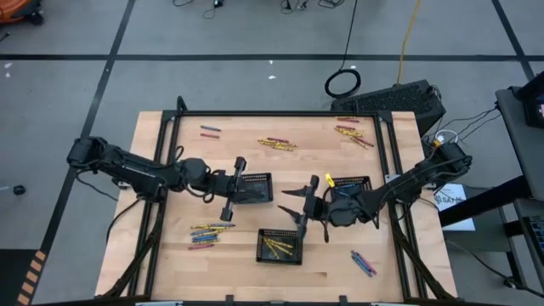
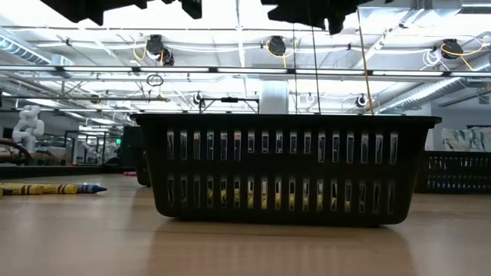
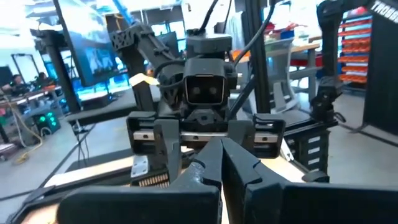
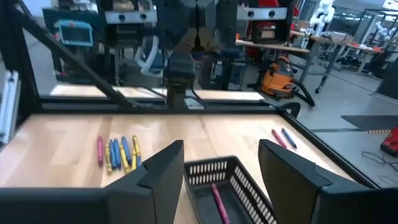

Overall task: Sort crayons
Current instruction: Put the blue crayon into the right black bin

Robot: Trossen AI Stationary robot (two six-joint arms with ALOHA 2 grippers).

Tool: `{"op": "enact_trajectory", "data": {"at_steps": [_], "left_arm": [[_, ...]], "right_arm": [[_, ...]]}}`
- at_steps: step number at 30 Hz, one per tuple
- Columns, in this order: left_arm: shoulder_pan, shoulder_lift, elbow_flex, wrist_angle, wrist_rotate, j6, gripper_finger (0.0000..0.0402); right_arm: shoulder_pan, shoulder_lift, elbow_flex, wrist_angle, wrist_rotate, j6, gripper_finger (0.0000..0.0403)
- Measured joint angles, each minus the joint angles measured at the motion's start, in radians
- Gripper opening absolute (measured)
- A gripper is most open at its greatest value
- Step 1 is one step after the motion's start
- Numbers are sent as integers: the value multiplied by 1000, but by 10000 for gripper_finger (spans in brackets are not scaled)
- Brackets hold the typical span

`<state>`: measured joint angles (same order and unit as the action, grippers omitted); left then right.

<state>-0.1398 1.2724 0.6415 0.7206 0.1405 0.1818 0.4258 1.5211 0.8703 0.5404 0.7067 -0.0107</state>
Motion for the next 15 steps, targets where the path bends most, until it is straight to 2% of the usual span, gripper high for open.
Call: {"op": "enact_trajectory", "data": {"at_steps": [2,4,7,9,12,15], "left_arm": [[0,0,0,-6,-12,0,1],[0,0,0,-6,-16,0,1],[-3,0,0,-33,-20,-1,1],[-18,-8,0,-70,-60,-9,1],[-60,-43,1,-177,-188,13,1],[-115,-85,1,-333,-369,35,1]], "right_arm": [[1,0,0,-24,0,12,194],[1,-6,0,-94,-2,110,194],[-13,-46,0,-343,-23,417,194],[-32,-74,0,-544,-70,647,194],[-54,-67,0,-755,-199,859,194],[-52,-10,0,-810,-296,889,194]]}}
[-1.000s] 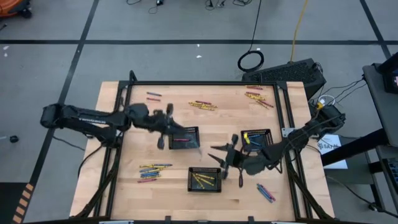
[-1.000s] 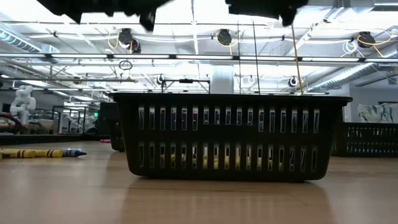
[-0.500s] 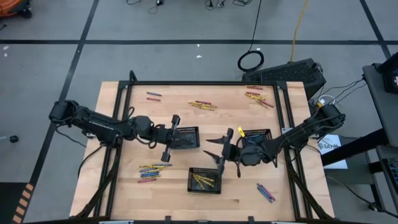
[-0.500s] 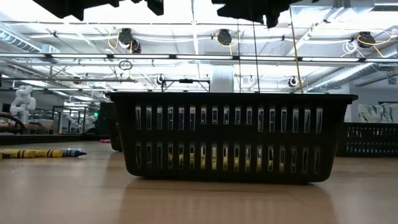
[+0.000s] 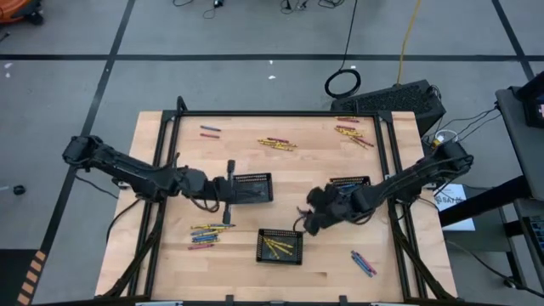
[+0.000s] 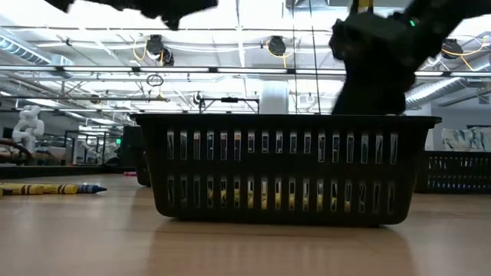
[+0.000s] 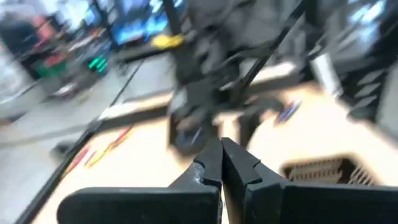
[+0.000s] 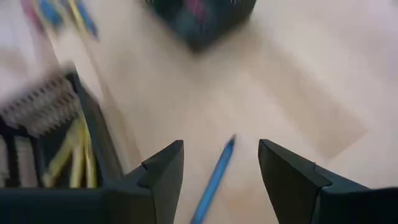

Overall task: Sort crayons
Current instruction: Put the blue crayon into the right black bin

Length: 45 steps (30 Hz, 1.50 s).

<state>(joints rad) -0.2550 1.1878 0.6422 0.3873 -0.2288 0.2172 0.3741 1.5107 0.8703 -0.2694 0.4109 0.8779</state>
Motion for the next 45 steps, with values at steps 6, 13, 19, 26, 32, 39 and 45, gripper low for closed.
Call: {"op": "enact_trajectory", "data": {"at_steps": [6,13,19,26,32,39,45], "left_arm": [[-82,-33,0,-240,-223,-95,1],[-128,-23,0,-304,-233,-183,1],[-132,-23,0,-299,-234,-183,1],[-132,-23,0,-299,-235,-183,2],[-132,-23,0,-299,-235,-183,2],[-132,-23,0,-299,-235,-184,2],[-132,-23,0,-301,-234,-185,2]], "right_arm": [[29,107,0,4,47,-18,194],[38,243,0,2,119,56,194],[44,316,6,-4,142,106,162],[66,280,3,-4,126,81,42],[72,201,3,-34,84,20,10],[82,53,106,-253,45,-145,3],[72,-87,107,-641,-74,-252,2]]}}
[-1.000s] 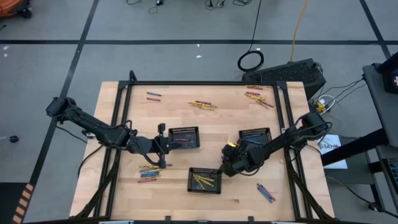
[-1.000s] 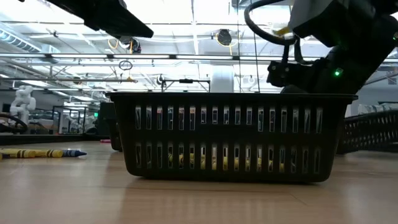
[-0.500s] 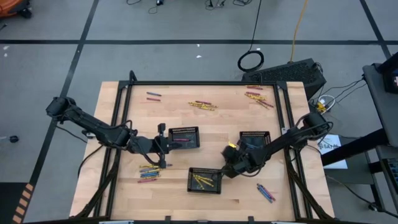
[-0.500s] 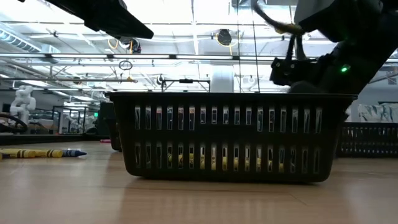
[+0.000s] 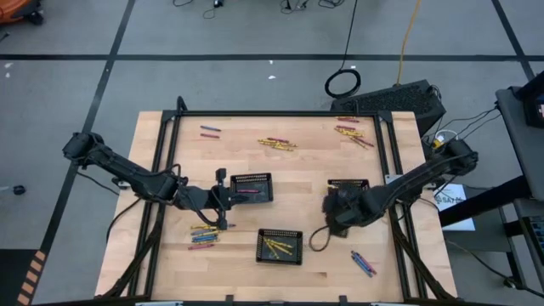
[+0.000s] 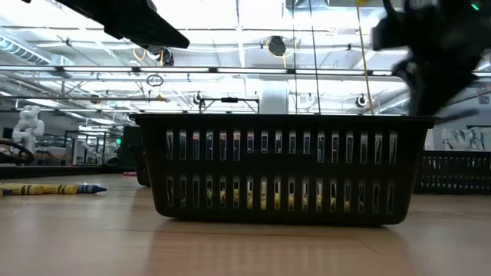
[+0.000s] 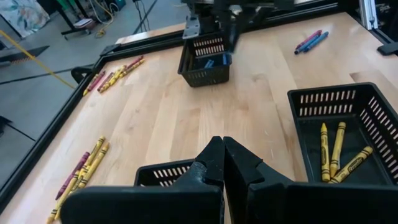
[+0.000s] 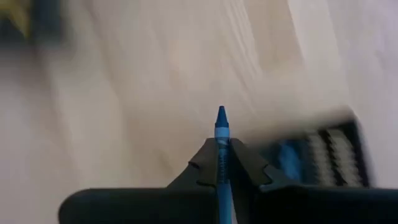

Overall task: Sort crayons
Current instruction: Put the blue crayon into the right black bin, then put the yellow crayon into the bottom black bin

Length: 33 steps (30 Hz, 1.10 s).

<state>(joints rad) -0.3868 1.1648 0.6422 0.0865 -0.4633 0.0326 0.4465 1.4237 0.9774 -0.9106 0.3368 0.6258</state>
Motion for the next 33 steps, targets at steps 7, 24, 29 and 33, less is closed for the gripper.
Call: {"op": "enact_trajectory", "data": {"at_steps": [7,24,29,33], "left_arm": [[0,0,0,1,0,-1,2],[0,0,0,2,1,-3,2],[0,0,0,2,1,-4,2],[0,0,0,2,1,-5,2]], "right_arm": [[-55,-127,-189,-21,-68,-59,2],[-184,-158,-284,45,-65,-115,70],[-197,-158,-190,-36,-51,-115,106],[-199,-159,-73,-90,-50,-122,119]]}}
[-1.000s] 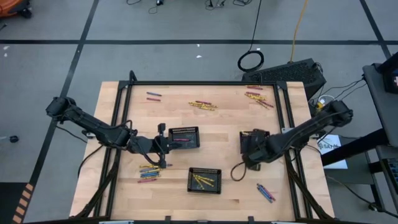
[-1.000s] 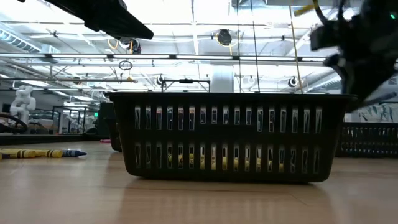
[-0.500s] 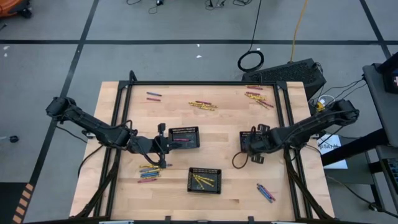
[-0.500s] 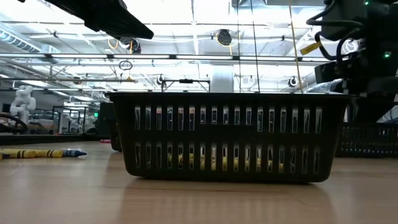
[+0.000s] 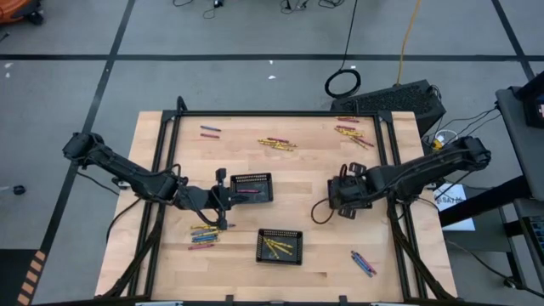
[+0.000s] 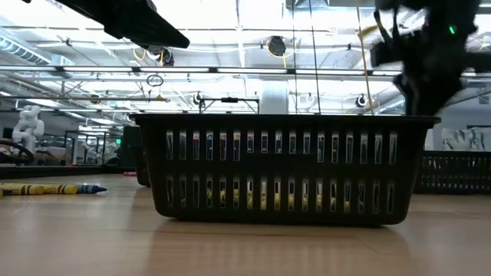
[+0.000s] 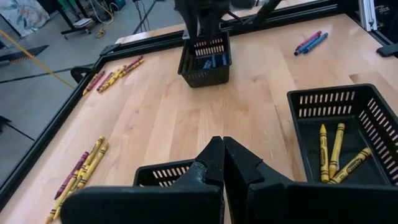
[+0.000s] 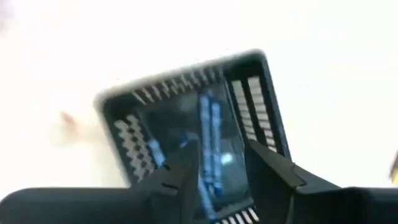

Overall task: Sort crayons
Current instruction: Put the yellow crayon into the bottom black bin

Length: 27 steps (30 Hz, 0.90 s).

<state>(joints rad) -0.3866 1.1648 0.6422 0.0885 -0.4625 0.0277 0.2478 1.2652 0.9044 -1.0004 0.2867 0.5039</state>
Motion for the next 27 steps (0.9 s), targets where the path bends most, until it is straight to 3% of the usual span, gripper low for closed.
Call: {"op": "enact_trajectory", "data": {"at_steps": [4,8,9,11,14,21,27], "left_arm": [[0,0,0,0,0,0,2],[1,8,0,12,1,4,2],[1,14,0,12,2,4,2],[1,28,0,10,6,4,2],[1,58,0,10,6,4,1],[-2,86,0,5,6,3,2],[-49,15,0,-94,3,-20,1]], "right_arm": [[1,0,82,79,74,-64,119],[-7,0,73,411,270,-191,113],[-22,1,60,503,240,-255,110],[-80,18,36,663,69,-356,104],[-207,73,12,827,-125,-401,95],[-498,309,34,920,-277,-434,98],[-607,508,107,908,-315,-542,125]]}}
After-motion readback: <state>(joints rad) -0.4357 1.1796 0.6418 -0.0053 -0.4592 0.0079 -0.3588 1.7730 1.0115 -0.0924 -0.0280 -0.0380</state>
